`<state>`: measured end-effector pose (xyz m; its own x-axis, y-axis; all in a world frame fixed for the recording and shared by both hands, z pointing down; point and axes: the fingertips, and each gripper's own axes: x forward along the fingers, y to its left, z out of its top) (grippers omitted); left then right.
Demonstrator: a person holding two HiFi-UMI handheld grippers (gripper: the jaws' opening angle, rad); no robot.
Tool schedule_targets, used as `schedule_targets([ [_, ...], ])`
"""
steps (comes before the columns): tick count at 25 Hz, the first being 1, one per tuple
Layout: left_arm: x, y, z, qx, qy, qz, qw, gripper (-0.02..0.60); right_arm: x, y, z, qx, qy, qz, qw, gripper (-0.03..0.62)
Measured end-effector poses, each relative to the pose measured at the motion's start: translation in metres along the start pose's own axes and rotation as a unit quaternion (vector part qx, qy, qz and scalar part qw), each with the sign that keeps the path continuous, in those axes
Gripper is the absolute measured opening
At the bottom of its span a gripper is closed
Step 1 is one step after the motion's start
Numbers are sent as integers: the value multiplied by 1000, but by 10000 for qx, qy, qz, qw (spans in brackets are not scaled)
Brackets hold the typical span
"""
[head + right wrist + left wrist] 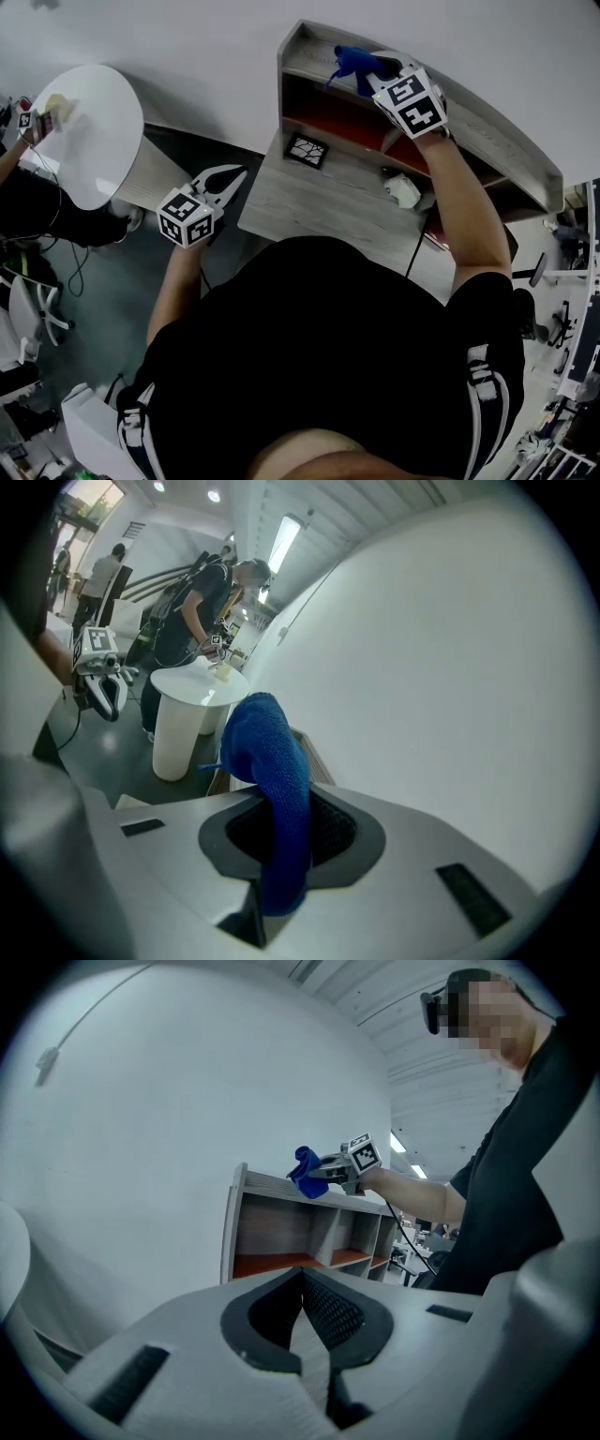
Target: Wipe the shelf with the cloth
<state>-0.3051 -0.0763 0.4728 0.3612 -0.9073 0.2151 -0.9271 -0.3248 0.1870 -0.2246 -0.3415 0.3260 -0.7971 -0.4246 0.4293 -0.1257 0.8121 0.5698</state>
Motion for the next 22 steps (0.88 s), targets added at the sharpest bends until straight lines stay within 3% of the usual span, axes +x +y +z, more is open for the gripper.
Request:
schedule_targets([
  [12,36,-16,13,199,150,-557,9981,17,-100,16,-37,1015,-335,-309,9938,57],
  [22,68,-27,29,264,166,-919,9953,17,-159,26,-105,2481,-461,-545,9661,55],
])
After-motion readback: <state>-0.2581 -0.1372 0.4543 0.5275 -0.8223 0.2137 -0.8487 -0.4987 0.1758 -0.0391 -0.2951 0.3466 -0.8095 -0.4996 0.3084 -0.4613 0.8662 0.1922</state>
